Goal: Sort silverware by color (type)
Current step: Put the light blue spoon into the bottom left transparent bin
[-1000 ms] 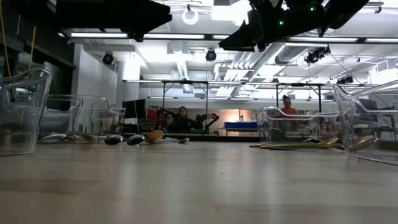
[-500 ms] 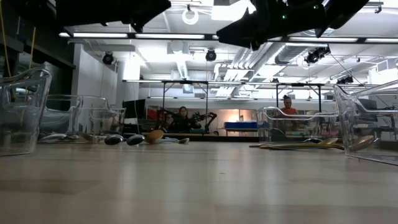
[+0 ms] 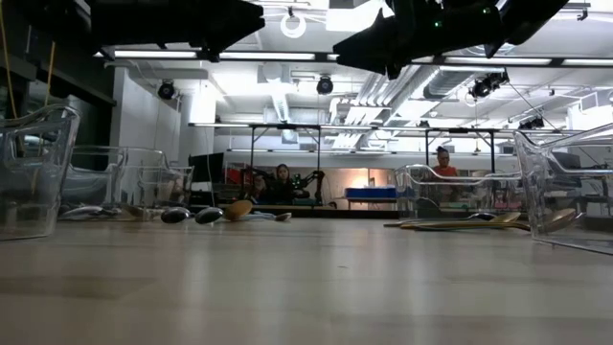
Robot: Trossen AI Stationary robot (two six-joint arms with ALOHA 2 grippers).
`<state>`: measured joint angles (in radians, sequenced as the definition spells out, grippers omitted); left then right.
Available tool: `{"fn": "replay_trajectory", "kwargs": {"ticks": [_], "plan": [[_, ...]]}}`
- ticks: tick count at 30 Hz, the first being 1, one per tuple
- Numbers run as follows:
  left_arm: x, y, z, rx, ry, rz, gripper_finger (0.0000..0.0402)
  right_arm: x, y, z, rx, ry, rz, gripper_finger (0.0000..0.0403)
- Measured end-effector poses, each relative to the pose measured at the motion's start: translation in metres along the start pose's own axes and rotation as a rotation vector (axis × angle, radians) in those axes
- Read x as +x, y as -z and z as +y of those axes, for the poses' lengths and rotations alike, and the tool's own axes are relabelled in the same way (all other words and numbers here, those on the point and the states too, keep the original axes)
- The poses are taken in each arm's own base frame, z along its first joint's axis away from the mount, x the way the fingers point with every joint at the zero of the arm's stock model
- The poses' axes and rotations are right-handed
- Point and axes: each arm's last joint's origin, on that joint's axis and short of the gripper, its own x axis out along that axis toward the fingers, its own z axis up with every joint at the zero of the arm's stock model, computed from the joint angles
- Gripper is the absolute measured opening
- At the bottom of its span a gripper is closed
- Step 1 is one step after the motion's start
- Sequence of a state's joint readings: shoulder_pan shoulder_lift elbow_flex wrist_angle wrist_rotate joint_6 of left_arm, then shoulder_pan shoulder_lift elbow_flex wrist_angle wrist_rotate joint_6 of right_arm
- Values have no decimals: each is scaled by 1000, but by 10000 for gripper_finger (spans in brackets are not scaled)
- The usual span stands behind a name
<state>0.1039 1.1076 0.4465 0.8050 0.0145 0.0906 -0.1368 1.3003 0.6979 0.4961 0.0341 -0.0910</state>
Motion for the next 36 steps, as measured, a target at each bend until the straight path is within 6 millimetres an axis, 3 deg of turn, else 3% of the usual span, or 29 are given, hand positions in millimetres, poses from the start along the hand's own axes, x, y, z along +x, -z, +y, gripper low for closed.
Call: {"fn": "replay_trajectory", "kwargs": {"ticks": [26, 29, 33, 36], "plan": [[0, 7, 0, 26, 5, 67, 133, 0, 1, 0, -2, 1, 13, 165], [0, 6, 0, 26, 5, 66, 133, 1, 4, -1, 58, 44, 37, 165], [0, 4, 0, 26, 2, 42, 133, 9, 13, -2, 128, 126, 84, 165], [0, 3, 0, 26, 1, 31, 133, 26, 13, -6, 121, 206, 124, 165]]}}
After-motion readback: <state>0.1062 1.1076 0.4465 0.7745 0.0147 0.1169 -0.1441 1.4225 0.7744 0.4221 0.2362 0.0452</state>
